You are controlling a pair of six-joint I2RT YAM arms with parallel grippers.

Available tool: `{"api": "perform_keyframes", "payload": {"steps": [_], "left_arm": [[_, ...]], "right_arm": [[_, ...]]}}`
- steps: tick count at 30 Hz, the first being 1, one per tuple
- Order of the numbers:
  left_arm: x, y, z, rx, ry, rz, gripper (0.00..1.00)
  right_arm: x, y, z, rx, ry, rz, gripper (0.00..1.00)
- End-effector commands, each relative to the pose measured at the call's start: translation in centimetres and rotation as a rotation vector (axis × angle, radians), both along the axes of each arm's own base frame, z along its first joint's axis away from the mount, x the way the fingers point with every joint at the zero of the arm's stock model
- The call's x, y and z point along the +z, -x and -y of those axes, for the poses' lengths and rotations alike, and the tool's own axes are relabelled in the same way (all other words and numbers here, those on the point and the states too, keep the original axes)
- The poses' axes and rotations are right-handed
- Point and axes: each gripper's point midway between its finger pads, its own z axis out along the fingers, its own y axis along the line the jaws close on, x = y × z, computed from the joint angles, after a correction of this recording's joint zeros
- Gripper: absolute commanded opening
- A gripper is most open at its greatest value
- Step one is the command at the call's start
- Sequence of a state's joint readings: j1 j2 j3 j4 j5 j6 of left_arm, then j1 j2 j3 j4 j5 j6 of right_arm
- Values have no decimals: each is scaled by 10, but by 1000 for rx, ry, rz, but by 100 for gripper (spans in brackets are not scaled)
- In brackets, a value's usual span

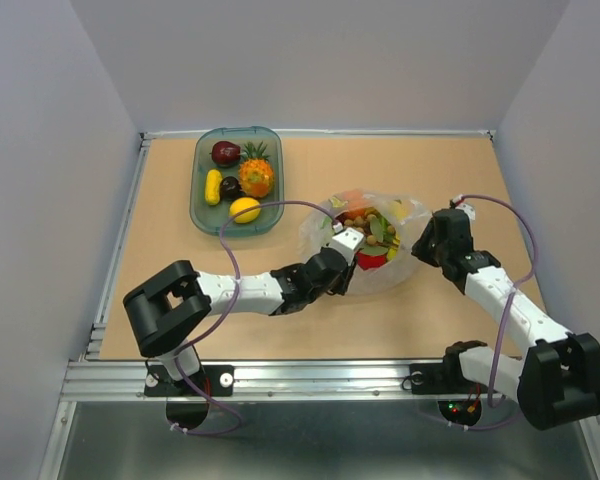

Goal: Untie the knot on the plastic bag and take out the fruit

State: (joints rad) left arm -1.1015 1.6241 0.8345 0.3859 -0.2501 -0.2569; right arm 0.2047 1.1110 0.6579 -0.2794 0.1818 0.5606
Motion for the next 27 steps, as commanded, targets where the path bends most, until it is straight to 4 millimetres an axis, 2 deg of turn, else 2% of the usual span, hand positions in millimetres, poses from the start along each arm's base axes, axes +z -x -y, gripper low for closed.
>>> {"api": "perform_keyframes", "payload": {"steps": [1,3,6,9,12,14,18,21,27], "left_arm": [[16,-38,-13,195,83,23,42],[17,-50,-18,237,104,10,43],[21,-74,-26,284,152,-19,42],[28,-93,-32,332,195,-28,42],[38,-100,-35,334,228,-31,43],[45,-97,-31,301,235,-22,43],[74,-77,-12,135,240,47,62],[96,-48,8,18,177,180,70],[123,-30,27,-124,111,384,74]], "right_arm": [[-8,13,32,-224,32,46,16],[-12,17,38,-261,32,45,7],[-29,23,34,-262,13,-3,1],[-43,27,29,-247,-4,-43,1],[-45,28,30,-237,3,-46,1],[-39,25,26,-211,-3,-27,1],[-18,17,21,-155,2,28,1],[-8,11,18,-136,-2,51,1],[-1,6,11,-101,-23,65,1]]}}
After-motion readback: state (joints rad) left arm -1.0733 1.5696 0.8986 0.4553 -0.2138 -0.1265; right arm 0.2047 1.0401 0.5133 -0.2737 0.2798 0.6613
